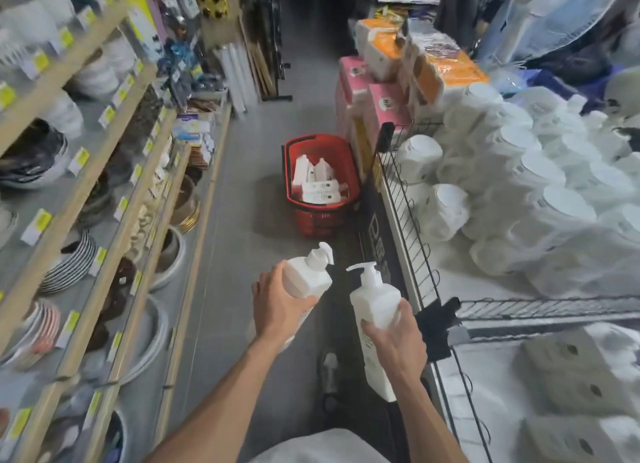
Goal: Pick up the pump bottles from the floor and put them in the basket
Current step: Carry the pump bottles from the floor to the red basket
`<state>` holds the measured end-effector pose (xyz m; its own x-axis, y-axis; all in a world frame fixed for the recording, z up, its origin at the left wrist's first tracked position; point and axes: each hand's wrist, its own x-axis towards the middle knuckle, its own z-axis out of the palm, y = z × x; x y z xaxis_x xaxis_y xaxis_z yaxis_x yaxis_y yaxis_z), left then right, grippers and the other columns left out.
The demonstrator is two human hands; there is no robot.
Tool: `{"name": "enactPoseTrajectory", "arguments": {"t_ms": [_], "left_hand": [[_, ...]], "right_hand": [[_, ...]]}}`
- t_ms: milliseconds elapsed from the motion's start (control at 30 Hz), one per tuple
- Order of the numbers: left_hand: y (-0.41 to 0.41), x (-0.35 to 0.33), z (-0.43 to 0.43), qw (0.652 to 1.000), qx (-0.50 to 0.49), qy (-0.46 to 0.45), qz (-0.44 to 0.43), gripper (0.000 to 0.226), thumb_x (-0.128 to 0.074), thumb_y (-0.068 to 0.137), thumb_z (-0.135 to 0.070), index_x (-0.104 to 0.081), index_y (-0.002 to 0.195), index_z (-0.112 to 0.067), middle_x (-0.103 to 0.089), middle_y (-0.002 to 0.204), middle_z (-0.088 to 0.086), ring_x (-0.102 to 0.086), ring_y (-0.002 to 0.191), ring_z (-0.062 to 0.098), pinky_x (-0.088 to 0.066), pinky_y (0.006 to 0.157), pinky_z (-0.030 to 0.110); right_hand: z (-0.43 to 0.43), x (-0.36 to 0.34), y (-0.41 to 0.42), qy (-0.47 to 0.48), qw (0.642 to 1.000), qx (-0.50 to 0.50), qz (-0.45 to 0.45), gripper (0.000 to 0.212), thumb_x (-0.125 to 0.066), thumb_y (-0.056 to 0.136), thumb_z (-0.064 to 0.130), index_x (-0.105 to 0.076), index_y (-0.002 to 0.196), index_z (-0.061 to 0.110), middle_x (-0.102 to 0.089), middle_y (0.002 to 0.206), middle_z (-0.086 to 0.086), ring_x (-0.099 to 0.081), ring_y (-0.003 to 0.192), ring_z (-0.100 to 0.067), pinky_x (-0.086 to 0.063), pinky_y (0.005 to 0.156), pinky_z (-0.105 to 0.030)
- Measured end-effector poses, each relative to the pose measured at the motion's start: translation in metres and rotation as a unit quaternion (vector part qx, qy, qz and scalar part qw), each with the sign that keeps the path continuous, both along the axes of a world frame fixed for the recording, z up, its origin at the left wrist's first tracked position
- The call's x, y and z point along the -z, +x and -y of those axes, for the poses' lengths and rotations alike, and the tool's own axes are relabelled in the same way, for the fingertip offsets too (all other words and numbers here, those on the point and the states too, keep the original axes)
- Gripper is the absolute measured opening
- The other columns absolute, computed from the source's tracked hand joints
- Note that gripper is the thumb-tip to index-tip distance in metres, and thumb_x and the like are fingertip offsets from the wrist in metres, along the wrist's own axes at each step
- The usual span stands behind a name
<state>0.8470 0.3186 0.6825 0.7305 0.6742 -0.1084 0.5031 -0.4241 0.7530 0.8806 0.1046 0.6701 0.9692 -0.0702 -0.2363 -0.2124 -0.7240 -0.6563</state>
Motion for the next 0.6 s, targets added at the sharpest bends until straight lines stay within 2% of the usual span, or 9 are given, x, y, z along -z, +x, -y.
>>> {"name": "enactPoseTrajectory", "arguments": {"t_ms": [100, 267, 400, 600], "left_hand": [[0.047, 0.008, -0.012, 1.000, -0.009, 0.007, -0.007, 0.084, -0.088, 0.056, -0.044, -0.049, 0.129, -0.031, -0.053, 0.114, -0.006, -0.034, 0.098, 0.012, -0.038, 0.082, 0.031], [0.115, 0.014, -0.025, 0.999, -0.036, 0.003, -0.023, 0.083, -0.088, 0.057, -0.043, -0.049, 0.129, -0.031, -0.050, 0.113, -0.007, -0.032, 0.098, 0.012, -0.039, 0.083, 0.033], [0.163, 0.016, -0.042, 0.998, -0.050, -0.009, -0.027, 0.078, -0.088, 0.057, -0.043, -0.048, 0.124, -0.035, -0.048, 0.108, -0.009, -0.036, 0.099, 0.015, -0.037, 0.078, 0.033], [0.233, 0.020, -0.081, 0.998, -0.052, -0.007, -0.023, 0.081, -0.088, 0.057, -0.043, -0.048, 0.127, -0.034, -0.052, 0.112, -0.007, -0.041, 0.103, 0.020, -0.038, 0.081, 0.034]], "right_hand": [[-0.010, 0.003, 0.054, 0.003, 1.000, -0.011, -0.009, 0.066, -0.080, 0.070, 0.050, -0.044, 0.122, 0.033, -0.063, 0.100, 0.007, -0.063, 0.087, -0.022, -0.043, 0.073, -0.035], [-0.025, 0.012, 0.141, -0.006, 0.999, -0.034, -0.017, 0.063, -0.077, 0.065, 0.053, -0.043, 0.114, 0.034, -0.063, 0.095, 0.008, -0.064, 0.083, -0.022, -0.053, 0.076, -0.040], [-0.044, 0.014, 0.197, -0.001, 0.998, -0.054, -0.018, 0.057, -0.079, 0.068, 0.049, -0.040, 0.107, 0.035, -0.063, 0.095, 0.007, -0.063, 0.081, -0.020, -0.047, 0.070, -0.035], [-0.085, 0.017, 0.270, -0.004, 0.998, -0.059, -0.017, 0.059, -0.080, 0.068, 0.049, -0.040, 0.110, 0.035, -0.064, 0.098, 0.005, -0.062, 0.084, -0.023, -0.048, 0.074, -0.037]]}}
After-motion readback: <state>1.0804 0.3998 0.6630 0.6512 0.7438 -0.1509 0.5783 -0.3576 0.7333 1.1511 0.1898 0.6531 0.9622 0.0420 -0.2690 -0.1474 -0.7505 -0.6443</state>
